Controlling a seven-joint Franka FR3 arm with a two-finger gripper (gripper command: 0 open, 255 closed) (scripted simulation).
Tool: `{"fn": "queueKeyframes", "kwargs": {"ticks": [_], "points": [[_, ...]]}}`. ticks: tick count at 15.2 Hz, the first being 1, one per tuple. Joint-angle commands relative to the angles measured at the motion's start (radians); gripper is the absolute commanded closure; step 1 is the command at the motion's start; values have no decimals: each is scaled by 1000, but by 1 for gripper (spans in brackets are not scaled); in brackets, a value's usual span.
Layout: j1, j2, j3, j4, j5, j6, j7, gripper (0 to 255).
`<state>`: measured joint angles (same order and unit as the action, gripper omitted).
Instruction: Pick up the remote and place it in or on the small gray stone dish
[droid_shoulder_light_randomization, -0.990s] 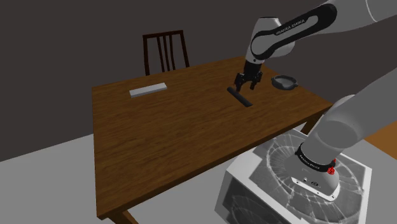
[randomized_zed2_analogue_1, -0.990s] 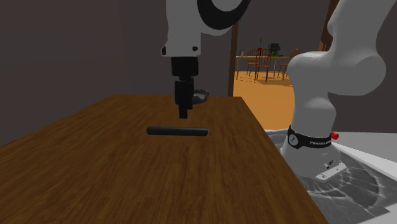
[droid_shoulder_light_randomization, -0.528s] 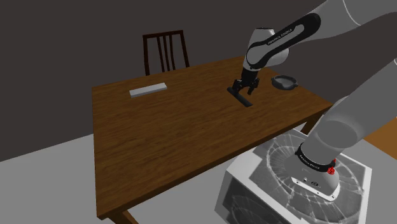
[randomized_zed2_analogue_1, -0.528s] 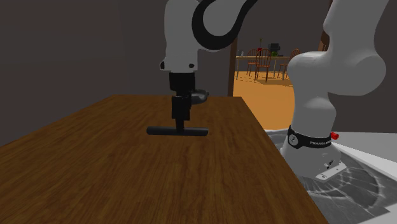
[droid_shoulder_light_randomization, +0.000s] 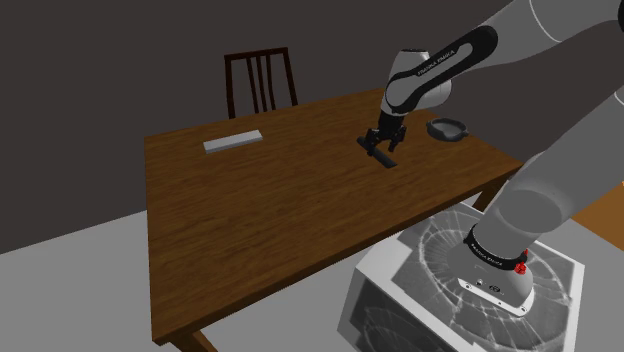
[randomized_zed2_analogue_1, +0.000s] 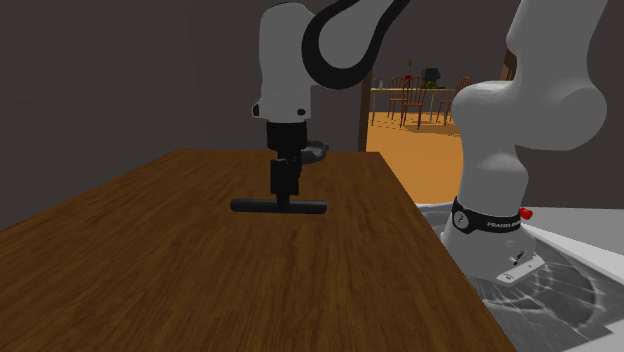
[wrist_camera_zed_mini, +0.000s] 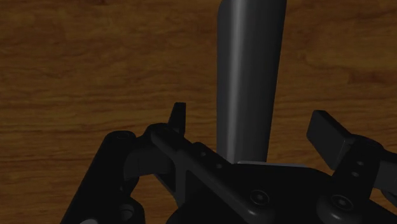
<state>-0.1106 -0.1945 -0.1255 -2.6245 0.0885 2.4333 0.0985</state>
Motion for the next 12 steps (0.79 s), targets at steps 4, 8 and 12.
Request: {"fn": "queueKeyframes", "kwargs": {"ticks": [4,8,12], "points": [[0,0,0,0,0,0,0,255],[0,1,0,1,0,0,0,255],[-1,-12,0,4,-4,-16,4,255]]}}
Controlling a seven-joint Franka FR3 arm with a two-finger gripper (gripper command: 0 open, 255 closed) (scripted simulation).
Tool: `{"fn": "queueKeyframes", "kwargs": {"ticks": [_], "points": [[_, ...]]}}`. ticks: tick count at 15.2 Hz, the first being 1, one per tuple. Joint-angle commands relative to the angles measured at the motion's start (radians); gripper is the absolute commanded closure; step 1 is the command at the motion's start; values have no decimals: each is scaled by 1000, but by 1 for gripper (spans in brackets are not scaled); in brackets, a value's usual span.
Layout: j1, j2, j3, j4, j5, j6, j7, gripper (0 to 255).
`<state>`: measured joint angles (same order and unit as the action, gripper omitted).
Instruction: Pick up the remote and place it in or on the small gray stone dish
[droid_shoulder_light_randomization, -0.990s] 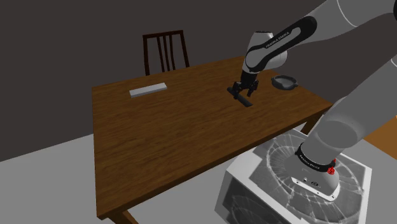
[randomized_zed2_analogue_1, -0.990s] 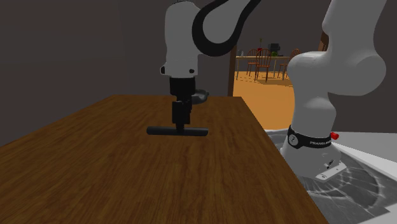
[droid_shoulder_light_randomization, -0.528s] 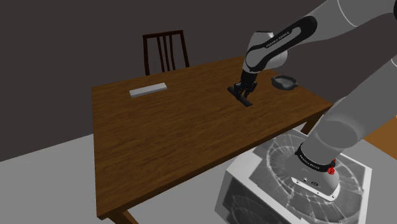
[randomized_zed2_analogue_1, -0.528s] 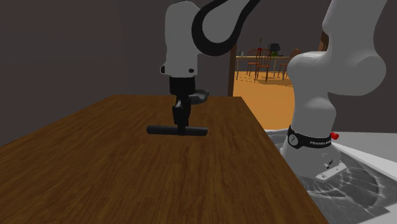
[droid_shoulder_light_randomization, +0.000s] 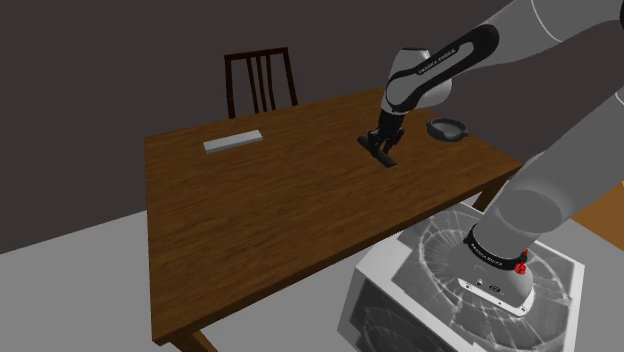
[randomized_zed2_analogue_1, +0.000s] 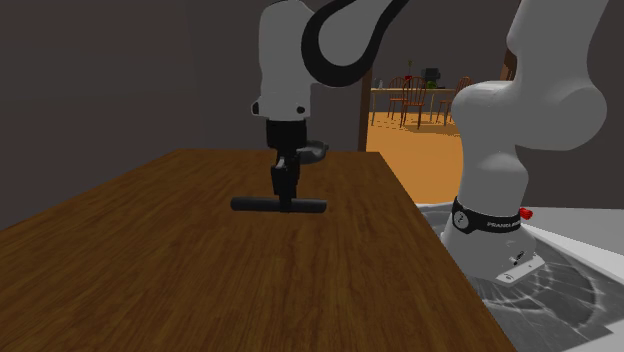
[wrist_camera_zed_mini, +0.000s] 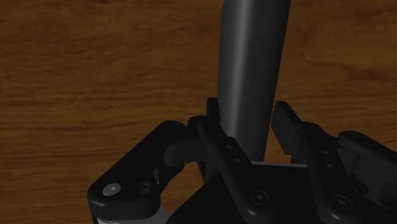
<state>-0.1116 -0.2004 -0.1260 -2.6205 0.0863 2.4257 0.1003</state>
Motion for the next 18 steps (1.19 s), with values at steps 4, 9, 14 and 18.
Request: {"fn": "queueKeyframes", "kwargs": {"ticks": [4,9,14,18], "points": [[-4,-49,4,21,-13,-71,14,255],[-8,-97,7,51,-24,-149,26,255],[-11,-138,11,87,-32,-226,37,255],[-12,-166,13,120,-37,-286,43,255]]}}
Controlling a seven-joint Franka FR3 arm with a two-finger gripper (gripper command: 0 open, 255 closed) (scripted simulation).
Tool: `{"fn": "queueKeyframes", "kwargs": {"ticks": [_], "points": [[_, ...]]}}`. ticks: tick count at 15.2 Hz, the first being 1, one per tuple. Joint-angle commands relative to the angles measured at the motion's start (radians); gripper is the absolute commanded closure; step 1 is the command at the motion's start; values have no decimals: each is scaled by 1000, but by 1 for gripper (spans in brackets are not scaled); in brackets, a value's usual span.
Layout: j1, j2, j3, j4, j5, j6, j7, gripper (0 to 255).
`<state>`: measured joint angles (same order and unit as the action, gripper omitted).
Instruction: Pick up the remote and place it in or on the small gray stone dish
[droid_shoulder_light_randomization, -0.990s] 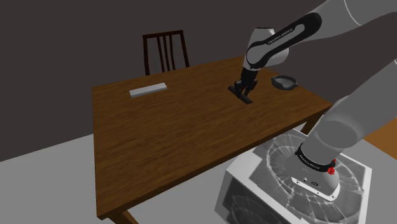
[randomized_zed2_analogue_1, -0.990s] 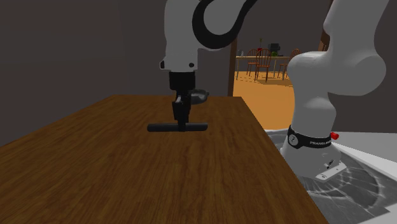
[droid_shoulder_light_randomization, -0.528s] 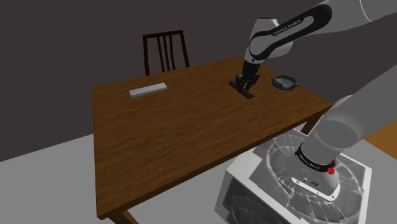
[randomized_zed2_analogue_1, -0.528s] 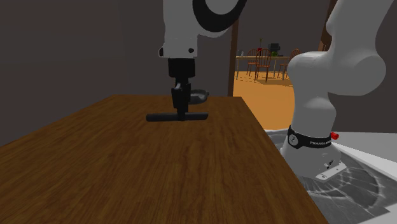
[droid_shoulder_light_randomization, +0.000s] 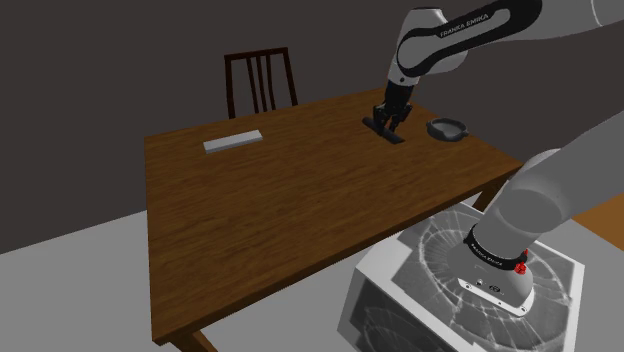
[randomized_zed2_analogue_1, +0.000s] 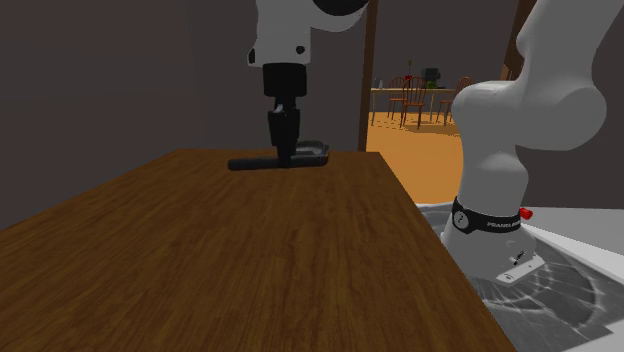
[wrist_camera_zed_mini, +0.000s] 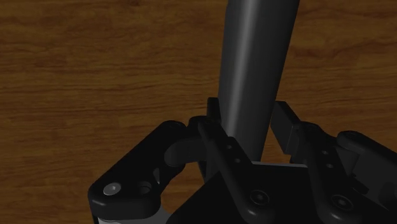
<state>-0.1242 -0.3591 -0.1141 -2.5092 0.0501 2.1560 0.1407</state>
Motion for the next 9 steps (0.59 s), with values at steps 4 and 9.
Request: {"fn": "queueKeyframes", "kwargs": {"ticks": [4,9], "points": [[-1,-30,4,45,-4,-75,9,255],[-50,-48,-68,36,-39,-89,-88,255]]}}
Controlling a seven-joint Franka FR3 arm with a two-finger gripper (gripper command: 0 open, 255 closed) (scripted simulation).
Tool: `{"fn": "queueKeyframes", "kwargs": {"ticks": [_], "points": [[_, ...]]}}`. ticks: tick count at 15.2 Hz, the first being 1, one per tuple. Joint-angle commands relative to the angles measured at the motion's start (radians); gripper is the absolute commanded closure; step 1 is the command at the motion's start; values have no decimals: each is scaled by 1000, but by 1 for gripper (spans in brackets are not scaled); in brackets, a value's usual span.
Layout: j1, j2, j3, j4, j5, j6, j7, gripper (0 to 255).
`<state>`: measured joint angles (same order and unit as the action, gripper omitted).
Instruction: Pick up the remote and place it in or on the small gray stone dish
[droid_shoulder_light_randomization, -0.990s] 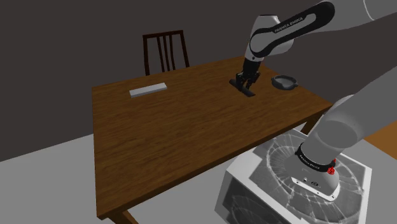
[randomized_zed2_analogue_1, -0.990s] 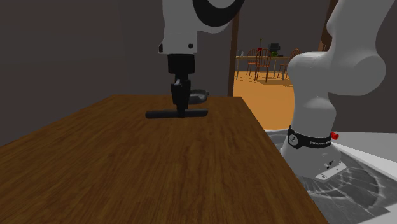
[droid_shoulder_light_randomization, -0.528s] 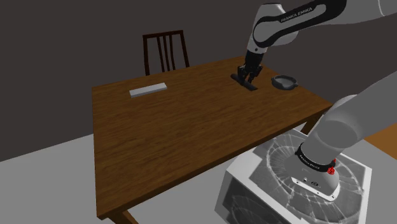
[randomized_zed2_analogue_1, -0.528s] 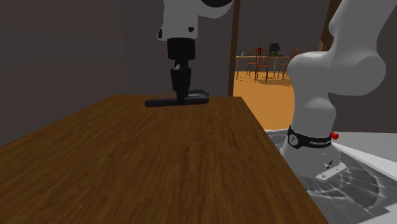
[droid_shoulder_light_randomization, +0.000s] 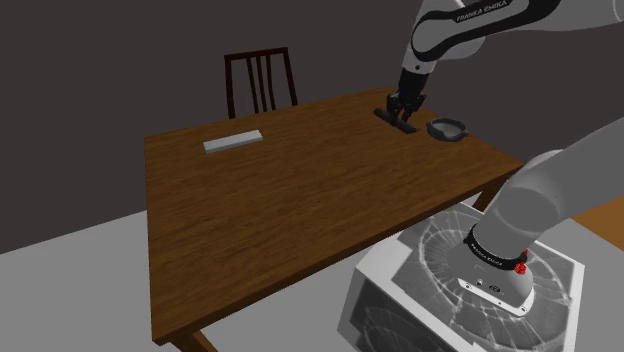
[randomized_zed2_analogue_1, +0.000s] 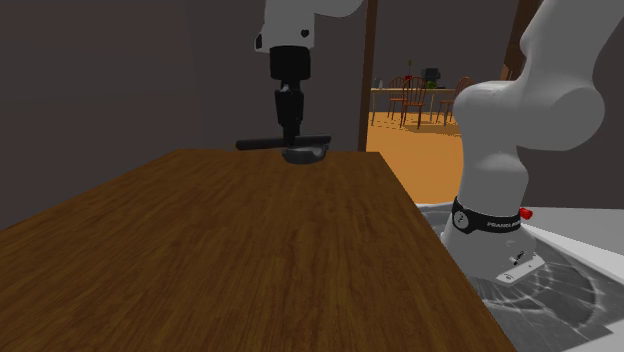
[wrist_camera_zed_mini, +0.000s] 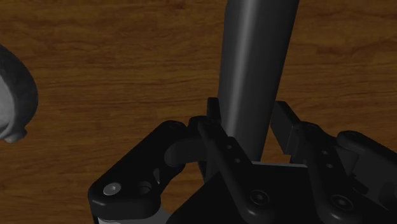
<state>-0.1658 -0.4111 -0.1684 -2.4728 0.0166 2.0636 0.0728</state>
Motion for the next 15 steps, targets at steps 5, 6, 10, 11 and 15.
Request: {"fn": "queueKeyframes", "kwargs": {"ticks": [5,6,10,11,15], "points": [[-66,11,-106,11,-46,-5,-144,255],[-77,16,-125,17,-53,-7,-170,255],[-116,49,-201,52,-75,-12,-274,255],[-125,60,-220,64,-78,-13,-300,255],[-157,116,-297,122,-82,-17,-410,255]]}}
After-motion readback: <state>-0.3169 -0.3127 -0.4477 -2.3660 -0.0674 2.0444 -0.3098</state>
